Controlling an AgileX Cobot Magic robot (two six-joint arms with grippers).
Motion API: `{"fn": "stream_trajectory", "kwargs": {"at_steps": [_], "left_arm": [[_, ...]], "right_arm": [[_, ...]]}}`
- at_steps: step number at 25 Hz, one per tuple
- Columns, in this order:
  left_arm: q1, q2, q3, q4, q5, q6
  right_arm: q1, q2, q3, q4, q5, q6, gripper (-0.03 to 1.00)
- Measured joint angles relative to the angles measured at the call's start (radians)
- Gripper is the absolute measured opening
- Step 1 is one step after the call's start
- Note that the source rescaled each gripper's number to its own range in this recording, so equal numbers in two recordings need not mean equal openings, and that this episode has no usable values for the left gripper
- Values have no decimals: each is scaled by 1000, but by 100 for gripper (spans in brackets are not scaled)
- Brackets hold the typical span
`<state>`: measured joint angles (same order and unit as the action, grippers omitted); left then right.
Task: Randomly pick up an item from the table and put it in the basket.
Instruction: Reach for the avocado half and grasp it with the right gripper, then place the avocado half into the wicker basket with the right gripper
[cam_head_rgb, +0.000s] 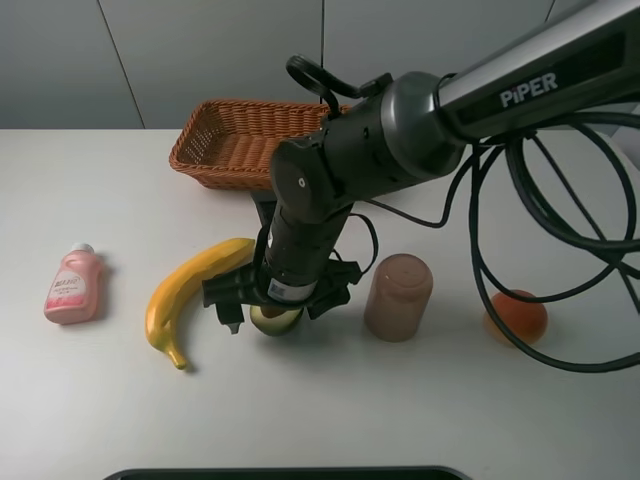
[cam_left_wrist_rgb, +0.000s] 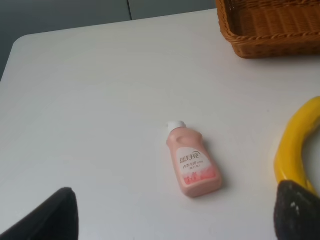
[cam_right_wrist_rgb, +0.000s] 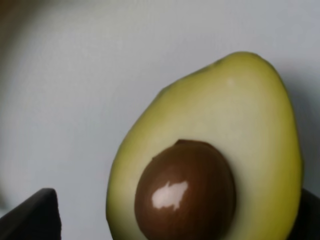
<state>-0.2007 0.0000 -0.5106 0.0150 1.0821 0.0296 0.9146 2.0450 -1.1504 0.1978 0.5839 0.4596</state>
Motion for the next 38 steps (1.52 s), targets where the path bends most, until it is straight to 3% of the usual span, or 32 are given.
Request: {"fn": "stream_trajectory", "kwargs": {"at_steps": [5,6,7,9,10,26,38], "left_arm": [[0,0,0,0,0,0],[0,0,0,0,0,0],[0,0,0,0,0,0],[0,0,0,0,0,0],[0,0,0,0,0,0],[0,0,0,0,0,0],[0,0,0,0,0,0]], "right_arm": [[0,8,0,3,-2,-2,83],[0,8,0,3,-2,-2,73],[0,8,0,3,-2,-2,55],[0,8,0,3,-3,-2,9],[0,8,0,3,-5,-2,0],[2,-15,-2,-7,18,-19,0],[-73,-267,-294,-315,307,-9,0]]}}
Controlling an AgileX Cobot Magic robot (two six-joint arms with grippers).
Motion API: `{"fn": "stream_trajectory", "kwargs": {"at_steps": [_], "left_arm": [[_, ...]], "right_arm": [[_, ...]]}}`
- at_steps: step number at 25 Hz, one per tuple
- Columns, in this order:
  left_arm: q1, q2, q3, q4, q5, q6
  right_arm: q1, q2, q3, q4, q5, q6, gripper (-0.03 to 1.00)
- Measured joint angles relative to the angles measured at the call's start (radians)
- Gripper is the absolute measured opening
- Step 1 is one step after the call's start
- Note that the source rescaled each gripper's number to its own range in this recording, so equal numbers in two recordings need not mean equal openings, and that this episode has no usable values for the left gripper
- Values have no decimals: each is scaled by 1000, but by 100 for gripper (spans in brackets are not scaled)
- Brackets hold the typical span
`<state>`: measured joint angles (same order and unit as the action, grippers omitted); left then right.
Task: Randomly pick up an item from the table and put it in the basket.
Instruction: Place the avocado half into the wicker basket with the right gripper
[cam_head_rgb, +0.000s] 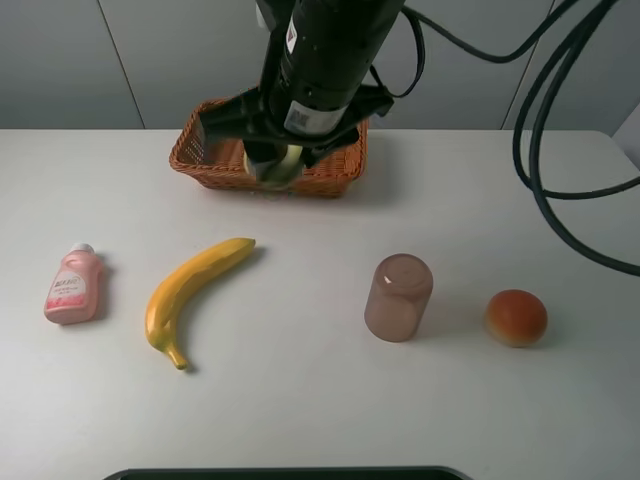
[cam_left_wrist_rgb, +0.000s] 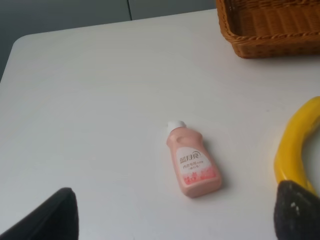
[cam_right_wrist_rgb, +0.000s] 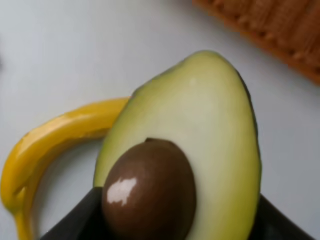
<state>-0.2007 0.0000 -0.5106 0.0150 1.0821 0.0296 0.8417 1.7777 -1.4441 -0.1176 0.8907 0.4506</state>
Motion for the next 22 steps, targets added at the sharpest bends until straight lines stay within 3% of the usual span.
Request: {"fn": "stream_trajectory", "kwargs": {"at_steps": [4,14,22], "left_arm": [[0,0,0,0,0,0],[0,0,0,0,0,4],[0,0,0,0,0,4]], "right_arm": [[-51,-2,-93,-91,-6,-26,0],[-179,89,-116,-293,-378,-68,0],[-182,347,-116,-351,-548,-69,0]]}}
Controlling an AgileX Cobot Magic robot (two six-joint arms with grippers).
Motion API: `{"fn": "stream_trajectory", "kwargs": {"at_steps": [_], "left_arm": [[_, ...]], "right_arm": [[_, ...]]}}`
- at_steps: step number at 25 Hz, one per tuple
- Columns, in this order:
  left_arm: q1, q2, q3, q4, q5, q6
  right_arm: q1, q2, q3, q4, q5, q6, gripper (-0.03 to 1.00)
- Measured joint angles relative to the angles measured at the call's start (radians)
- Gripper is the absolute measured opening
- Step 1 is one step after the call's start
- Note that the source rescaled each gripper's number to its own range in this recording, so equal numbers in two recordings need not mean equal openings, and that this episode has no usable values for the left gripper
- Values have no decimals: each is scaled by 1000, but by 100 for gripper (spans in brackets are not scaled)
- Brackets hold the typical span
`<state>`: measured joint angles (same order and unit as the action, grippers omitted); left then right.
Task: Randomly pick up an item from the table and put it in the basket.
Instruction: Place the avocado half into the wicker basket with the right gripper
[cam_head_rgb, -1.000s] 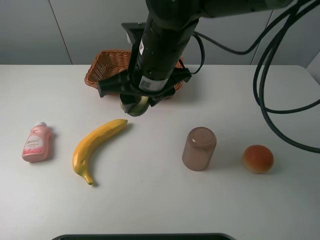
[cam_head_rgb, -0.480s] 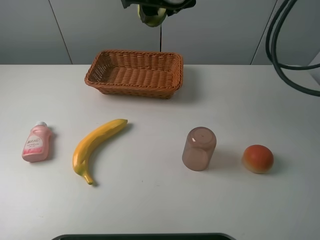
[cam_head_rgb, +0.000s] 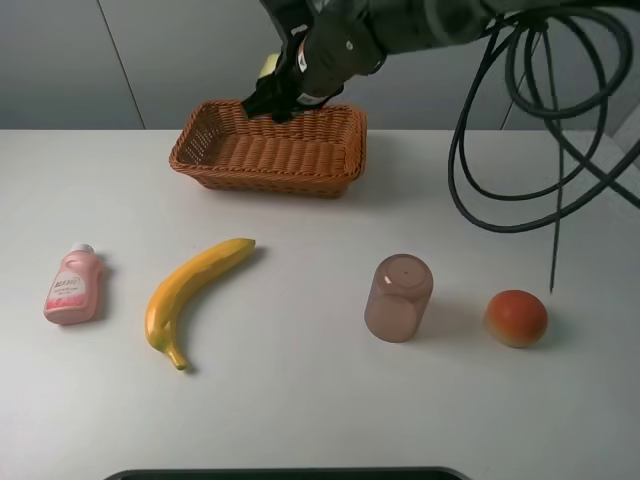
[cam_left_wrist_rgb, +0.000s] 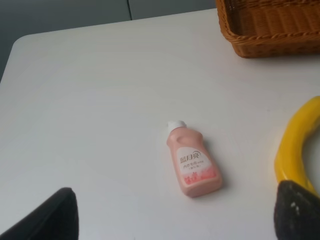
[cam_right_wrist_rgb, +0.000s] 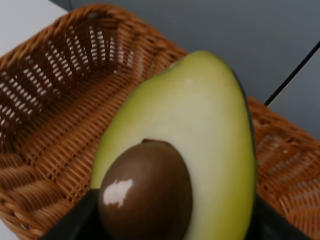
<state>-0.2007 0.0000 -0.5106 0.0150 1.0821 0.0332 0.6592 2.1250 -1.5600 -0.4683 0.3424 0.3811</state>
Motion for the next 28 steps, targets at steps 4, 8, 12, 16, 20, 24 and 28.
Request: {"fn": "stream_trajectory", "kwargs": {"at_steps": [4,8,12,16,20,24,28], "left_arm": [[0,0,0,0,0,0],[0,0,0,0,0,0],[0,0,0,0,0,0],[0,0,0,0,0,0],[0,0,0,0,0,0],[0,0,0,0,0,0],[0,0,0,0,0,0]], "right_arm": [[0,74,0,11,-32,0,0],[0,86,0,13,-47,0,0],[0,86,0,13,-51,0,0],[0,86,0,13,-51,-2,0],[0,86,0,13,-51,-17,66],[0,86,0,13,-54,-29,98],[0,86,0,13,-52,-32,100]]}}
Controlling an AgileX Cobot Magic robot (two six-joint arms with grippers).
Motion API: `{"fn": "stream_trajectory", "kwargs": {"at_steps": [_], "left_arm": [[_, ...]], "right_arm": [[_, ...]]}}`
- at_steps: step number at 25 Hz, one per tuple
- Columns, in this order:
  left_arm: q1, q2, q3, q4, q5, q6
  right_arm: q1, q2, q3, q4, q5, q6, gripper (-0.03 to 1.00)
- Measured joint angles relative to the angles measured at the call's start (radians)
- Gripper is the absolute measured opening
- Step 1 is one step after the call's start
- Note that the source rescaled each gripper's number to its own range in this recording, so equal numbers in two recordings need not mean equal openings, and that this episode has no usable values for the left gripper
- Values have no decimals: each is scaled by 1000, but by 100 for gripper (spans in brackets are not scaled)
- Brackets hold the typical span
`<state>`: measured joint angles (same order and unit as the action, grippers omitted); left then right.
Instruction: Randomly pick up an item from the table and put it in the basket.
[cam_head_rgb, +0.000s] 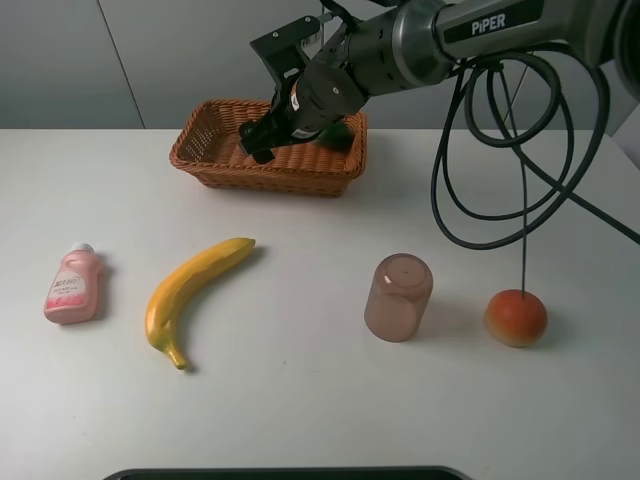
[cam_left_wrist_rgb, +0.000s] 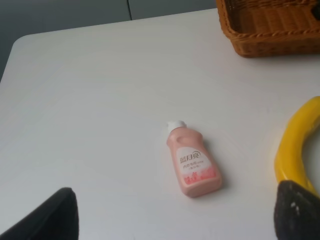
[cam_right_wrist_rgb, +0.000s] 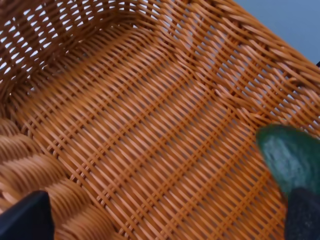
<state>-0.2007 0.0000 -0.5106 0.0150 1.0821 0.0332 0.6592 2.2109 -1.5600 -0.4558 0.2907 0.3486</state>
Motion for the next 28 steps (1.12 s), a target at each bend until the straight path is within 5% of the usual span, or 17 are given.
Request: {"fn": "stream_trajectory", "kwargs": {"at_steps": [5,14,19,28], "left_arm": [[0,0,0,0,0,0],[0,0,0,0,0,0],[0,0,0,0,0,0],[0,0,0,0,0,0]], "right_arm": [[0,0,-10,0,28,-18,100],[-16,-87,-133,49,281,-186,100],[-116,-319,-140,127,335,-229,100],[-349,-714,-138,129,718,-394,100]]}}
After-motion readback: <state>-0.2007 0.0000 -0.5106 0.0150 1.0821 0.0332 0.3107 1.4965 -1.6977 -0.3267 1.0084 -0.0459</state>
